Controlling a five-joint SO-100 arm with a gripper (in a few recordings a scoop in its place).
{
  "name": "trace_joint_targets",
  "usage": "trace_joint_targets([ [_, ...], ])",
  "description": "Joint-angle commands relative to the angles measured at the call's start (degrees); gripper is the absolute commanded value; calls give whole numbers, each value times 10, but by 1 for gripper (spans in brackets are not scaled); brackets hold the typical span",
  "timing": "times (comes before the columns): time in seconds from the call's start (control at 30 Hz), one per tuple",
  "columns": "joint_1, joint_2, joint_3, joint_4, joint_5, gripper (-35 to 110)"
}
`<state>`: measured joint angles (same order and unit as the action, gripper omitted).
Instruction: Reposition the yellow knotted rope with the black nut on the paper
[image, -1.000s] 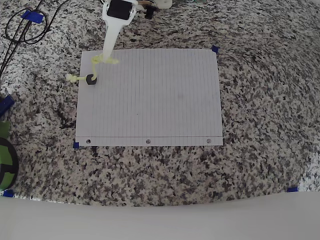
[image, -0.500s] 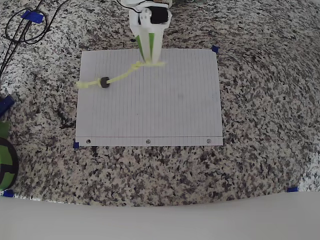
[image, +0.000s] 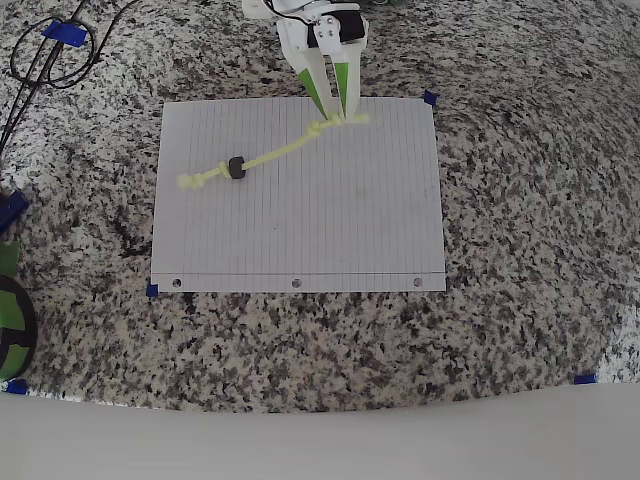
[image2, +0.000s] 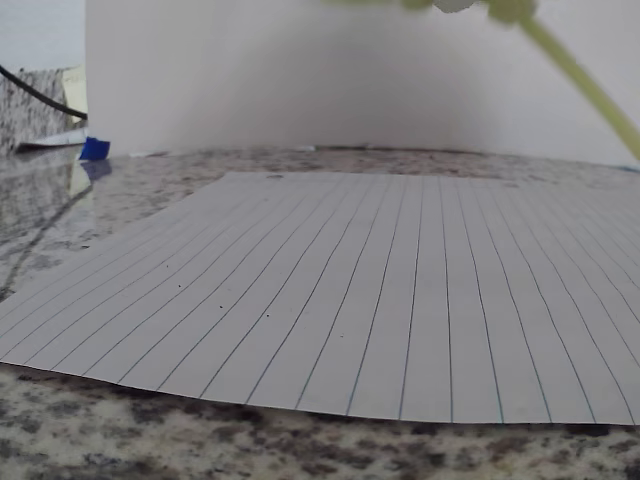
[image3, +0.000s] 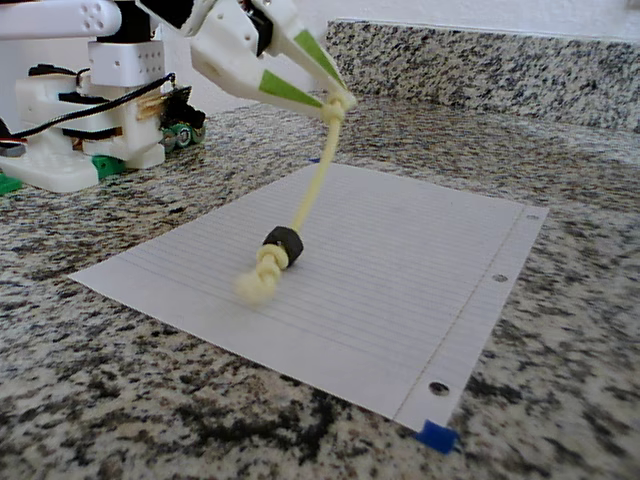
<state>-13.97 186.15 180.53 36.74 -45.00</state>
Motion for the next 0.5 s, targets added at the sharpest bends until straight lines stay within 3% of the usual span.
trace_joint_targets([
  [0.0,-7,1,5,11,-6,44],
  [0.13,-7,6,5,13,-9,60],
  [0.47,29,-60,-29,4,-9,57],
])
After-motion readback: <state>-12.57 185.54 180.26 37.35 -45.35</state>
